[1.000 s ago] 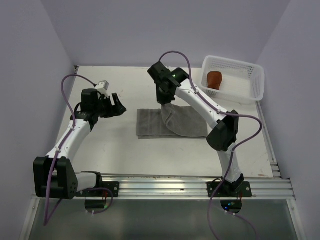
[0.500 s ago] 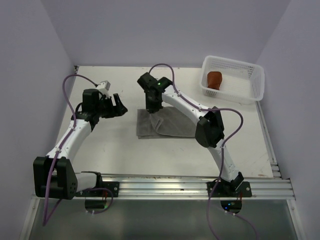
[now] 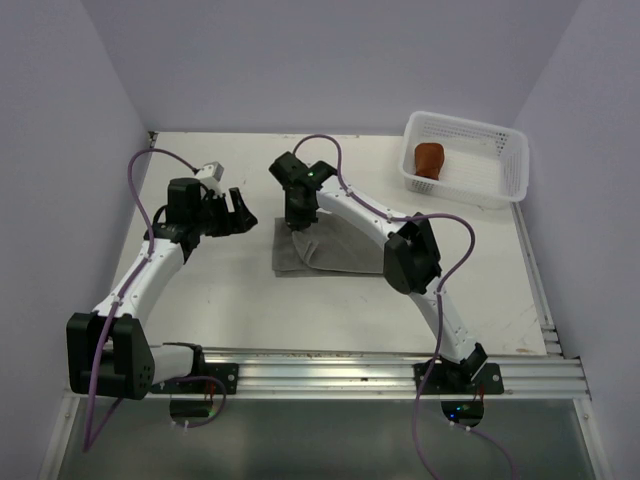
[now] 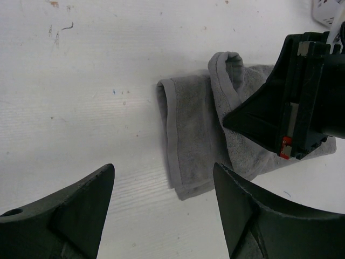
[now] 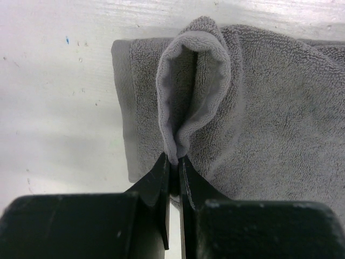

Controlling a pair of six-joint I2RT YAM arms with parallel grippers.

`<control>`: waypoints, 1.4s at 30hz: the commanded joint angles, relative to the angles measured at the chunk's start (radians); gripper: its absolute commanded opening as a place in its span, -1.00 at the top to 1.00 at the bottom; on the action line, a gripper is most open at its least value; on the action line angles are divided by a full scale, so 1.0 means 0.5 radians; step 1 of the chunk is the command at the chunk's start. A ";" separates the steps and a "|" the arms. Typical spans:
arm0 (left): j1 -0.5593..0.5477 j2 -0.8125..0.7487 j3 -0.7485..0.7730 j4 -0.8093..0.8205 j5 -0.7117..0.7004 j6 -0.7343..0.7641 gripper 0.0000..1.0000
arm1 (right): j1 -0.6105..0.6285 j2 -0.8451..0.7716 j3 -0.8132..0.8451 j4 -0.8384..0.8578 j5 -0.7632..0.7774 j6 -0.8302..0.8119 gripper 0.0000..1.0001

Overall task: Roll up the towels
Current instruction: Fold the towel

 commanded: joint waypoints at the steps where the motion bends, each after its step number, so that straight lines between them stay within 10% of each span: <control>1: -0.017 -0.037 -0.013 0.017 -0.006 0.038 -0.56 | 0.021 -0.003 0.039 0.093 -0.035 0.040 1.00; 42: -0.069 0.009 -0.019 0.010 -0.009 0.035 -0.53 | 0.055 -0.291 0.502 -0.266 0.321 0.006 1.00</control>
